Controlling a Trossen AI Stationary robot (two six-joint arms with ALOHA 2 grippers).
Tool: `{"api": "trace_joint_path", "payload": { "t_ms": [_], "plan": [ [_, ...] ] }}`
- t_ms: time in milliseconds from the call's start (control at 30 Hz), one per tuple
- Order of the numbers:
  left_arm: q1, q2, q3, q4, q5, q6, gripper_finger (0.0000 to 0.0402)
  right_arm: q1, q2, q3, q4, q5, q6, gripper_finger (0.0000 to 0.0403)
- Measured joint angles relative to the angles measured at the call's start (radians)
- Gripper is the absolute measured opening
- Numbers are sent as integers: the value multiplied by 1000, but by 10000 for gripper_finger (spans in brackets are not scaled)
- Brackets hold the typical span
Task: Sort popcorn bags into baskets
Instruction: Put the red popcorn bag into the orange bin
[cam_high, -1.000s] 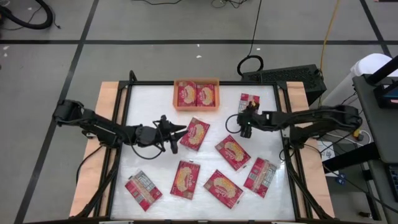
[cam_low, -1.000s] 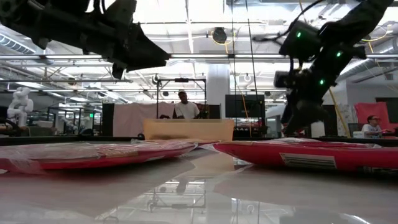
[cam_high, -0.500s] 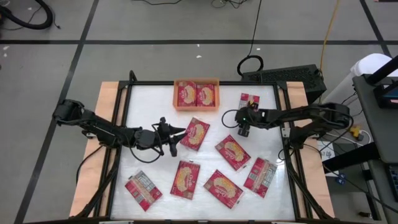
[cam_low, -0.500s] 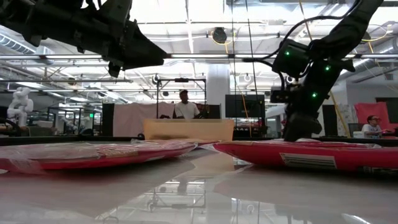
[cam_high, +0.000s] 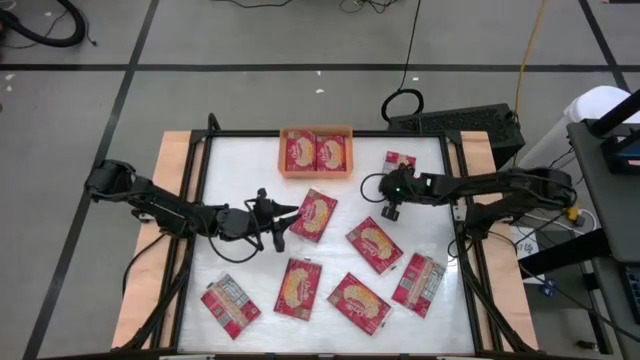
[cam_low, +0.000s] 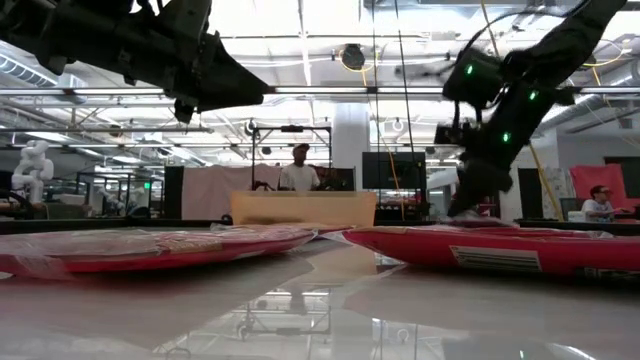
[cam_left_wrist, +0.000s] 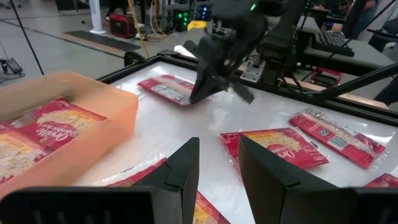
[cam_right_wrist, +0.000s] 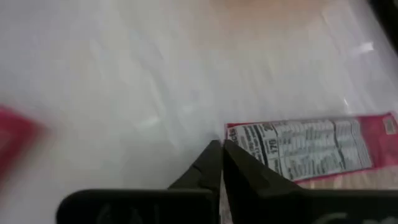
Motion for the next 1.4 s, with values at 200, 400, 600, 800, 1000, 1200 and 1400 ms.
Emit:
{"api": "trace_joint_path", "payload": {
  "t_ms": [200, 400, 600, 800, 1000, 1200, 1400],
  "plan": [
    [-12, 1, 13, 26, 1, 57, 113, 21, -164, 1, 4, -113, 41, 1],
    [-18, 96, 142, 23, 1, 182, 152, 28, -268, 2, 10, -285, 135, 0],
    [12, 294, 343, 19, 2, 292, 232, 80, -298, 3, 13, -337, 192, 0],
    [92, 477, 510, 14, 117, 315, 274, 149, -312, 13, 10, -361, 242, 0],
    [166, 591, 615, -50, 306, 332, 258, 217, -312, 55, 1, -363, 249, 0],
    [207, 665, 637, -52, 433, 328, 250, 242, -312, 76, 15, -361, 246, 0],
    [227, 703, 639, -4, 407, 367, 245, 247, -312, 76, 41, -360, 247, 0]
  ]
}}
